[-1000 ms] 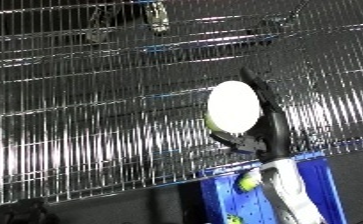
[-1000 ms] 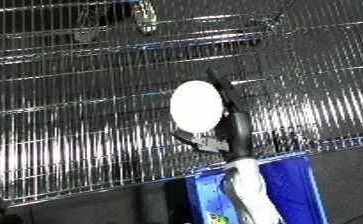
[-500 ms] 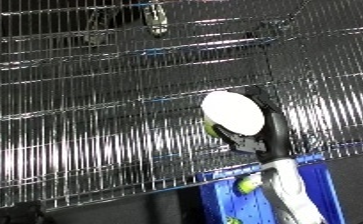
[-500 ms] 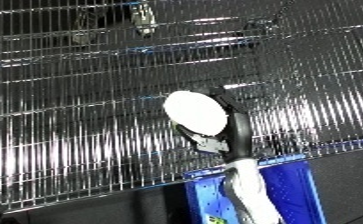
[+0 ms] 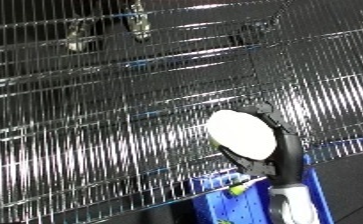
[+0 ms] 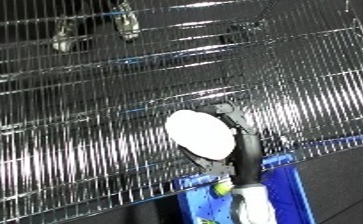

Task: Pick up the object and place it into the box

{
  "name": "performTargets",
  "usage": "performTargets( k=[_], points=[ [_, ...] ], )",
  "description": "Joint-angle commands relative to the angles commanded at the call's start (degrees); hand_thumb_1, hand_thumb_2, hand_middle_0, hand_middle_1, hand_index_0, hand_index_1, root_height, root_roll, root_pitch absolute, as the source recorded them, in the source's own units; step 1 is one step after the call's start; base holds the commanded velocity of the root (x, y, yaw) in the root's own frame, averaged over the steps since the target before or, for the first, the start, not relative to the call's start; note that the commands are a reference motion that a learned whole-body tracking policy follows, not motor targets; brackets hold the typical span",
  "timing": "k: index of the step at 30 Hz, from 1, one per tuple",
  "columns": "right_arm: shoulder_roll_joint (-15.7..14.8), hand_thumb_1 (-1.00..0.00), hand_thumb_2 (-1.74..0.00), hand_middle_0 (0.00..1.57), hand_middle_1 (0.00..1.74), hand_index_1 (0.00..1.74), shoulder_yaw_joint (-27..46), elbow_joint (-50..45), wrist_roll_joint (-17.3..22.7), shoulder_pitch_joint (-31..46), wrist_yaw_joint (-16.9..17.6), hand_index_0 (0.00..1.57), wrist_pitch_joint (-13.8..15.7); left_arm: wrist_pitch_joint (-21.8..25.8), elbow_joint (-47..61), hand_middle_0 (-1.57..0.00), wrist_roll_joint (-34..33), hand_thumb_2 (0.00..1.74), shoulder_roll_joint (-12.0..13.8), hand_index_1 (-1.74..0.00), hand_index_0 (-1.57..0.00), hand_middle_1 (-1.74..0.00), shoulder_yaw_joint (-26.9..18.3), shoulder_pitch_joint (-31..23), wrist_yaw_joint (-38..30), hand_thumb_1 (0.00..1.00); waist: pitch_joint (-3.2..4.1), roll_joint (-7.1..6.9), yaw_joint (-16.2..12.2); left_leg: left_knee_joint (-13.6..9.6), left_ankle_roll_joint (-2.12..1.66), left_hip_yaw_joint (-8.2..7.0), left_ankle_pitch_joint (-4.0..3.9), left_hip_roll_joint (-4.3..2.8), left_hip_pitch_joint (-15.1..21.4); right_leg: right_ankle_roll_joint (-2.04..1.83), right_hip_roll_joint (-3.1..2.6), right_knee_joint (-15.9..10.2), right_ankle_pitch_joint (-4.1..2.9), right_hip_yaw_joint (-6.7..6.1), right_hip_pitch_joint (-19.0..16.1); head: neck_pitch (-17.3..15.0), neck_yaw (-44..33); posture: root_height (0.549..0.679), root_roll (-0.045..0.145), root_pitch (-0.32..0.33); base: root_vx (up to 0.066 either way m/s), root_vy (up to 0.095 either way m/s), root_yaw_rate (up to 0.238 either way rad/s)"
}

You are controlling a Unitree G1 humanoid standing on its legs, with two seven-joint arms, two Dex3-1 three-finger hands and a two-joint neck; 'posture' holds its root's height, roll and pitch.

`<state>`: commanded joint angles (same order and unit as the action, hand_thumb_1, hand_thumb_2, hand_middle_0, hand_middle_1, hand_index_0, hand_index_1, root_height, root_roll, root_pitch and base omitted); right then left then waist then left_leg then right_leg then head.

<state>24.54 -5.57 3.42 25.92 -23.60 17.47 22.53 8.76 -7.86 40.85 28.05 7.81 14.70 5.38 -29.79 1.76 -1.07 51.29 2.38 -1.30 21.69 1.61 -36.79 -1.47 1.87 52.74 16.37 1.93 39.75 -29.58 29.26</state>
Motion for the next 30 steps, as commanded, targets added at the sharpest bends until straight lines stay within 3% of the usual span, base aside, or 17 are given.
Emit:
performTargets(
  k=[5,9,13,16,19,23,30],
  points=[
    [-0.4,-0.85,-1.48,1.33,1.48,1.48,2.7,-5.0,-2.1,5.6,2.7,1.33,1.2,-0.4,1.1,-1.57,-0.4,1.74,0.5,-1.74,-1.57,-1.74,-1.7,-1.8,0.4,1.00,0.00,-0.22,-2.1,-1.9,0.15,-1.18,0.08,-0.64,2.8,-0.58,-0.53,-3.3,-1.27,-1.37,-2.6,1.3,4.3,0.624,0.047,0.106,-0.025,0.028,-0.225],
    [-0.2,-0.85,-1.48,1.33,1.48,1.48,3.9,-6.5,-2.2,7.5,5.4,1.33,1.5,-0.3,1.1,-1.57,-0.8,1.74,0.3,-1.74,-1.57,-1.74,-2.3,-2.3,1.0,1.00,0.00,-0.03,-3.6,-3.5,0.28,-2.48,0.03,-1.01,4.5,-0.74,-0.92,-5.3,-1.88,-2.32,-4.0,2.1,8.4,0.629,0.049,0.103,-0.054,0.042,-0.233],
    [-0.2,-0.85,-1.48,1.33,1.48,1.48,5.5,-6.8,-2.7,9.6,6.7,1.33,2.4,0.2,0.8,-1.57,-1.6,1.74,-0.8,-1.74,-1.57,-1.74,-2.5,-2.6,0.8,1.00,0.00,0.53,-5.3,-4.5,0.16,-3.73,0.28,-1.18,6.3,-0.80,-0.80,-6.6,-2.23,-3.39,-5.1,3.4,12.3,0.633,0.057,0.096,-0.033,0.087,-0.233],
    [0.9,-0.85,-1.48,1.33,1.48,1.48,7.6,-6.8,-3.6,12.0,7.2,1.33,2.4,1.5,0.8,-1.57,-1.8,1.74,-1.8,-1.74,-1.57,-1.74,-2.6,-3.3,0.2,1.00,0.00,1.77,-7.3,-6.0,-0.04,-5.15,0.41,-1.22,8.5,-0.95,-0.55,-7.9,-2.52,-4.73,-5.9,3.7,16.7,0.636,0.068,0.092,-0.017,0.179,-0.284],
    [2.4,-0.85,-1.48,1.33,1.48,1.48,9.5,-6.9,-4.0,14.7,6.4,1.33,1.6,2.9,0.8,-1.57,-1.4,1.74,-2.6,-1.74,-1.57,-1.74,-3.1,-4.2,-0.4,1.00,0.00,3.10,-9.4,-7.0,-0.27,-6.72,0.43,-1.46,10.5,-0.94,-0.34,-9.0,-2.70,-6.05,-6.5,3.3,18.9,0.638,0.078,0.088,0.000,0.203,-0.285],
    [3.6,-0.85,-1.48,1.33,1.48,1.48,12.2,-6.0,-3.7,19.1,4.2,1.33,2.8,4.3,1.0,-1.57,-0.8,1.74,-3.8,-1.74,-1.57,-1.74,-4.2,-6.0,-0.3,1.00,0.00,4.49,-12.0,-7.5,-0.58,-8.56,0.32,-1.79,12.7,-0.86,-0.29,-10.0,-2.64,-7.44,-7.2,4.8,21.7,0.640,0.089,0.085,0.012,0.157,-0.246],
    [4.3,-0.85,-1.48,1.33,1.48,1.48,13.2,-3.6,-2.3,22.0,1.7,1.33,3.7,5.8,0.5,-1.57,-0.1,1.74,-5.3,-1.74,-1.57,-1.74,-3.7,-6.6,-0.1,1.00,0.00,5.39,-14.6,-8.1,-0.57,-10.17,0.89,-2.05,14.3,-0.80,-0.78,-10.8,-2.58,-8.89,-7.2,5.6,25.9,0.641,0.098,0.089,-0.012,0.065,-0.129]
  ],
)
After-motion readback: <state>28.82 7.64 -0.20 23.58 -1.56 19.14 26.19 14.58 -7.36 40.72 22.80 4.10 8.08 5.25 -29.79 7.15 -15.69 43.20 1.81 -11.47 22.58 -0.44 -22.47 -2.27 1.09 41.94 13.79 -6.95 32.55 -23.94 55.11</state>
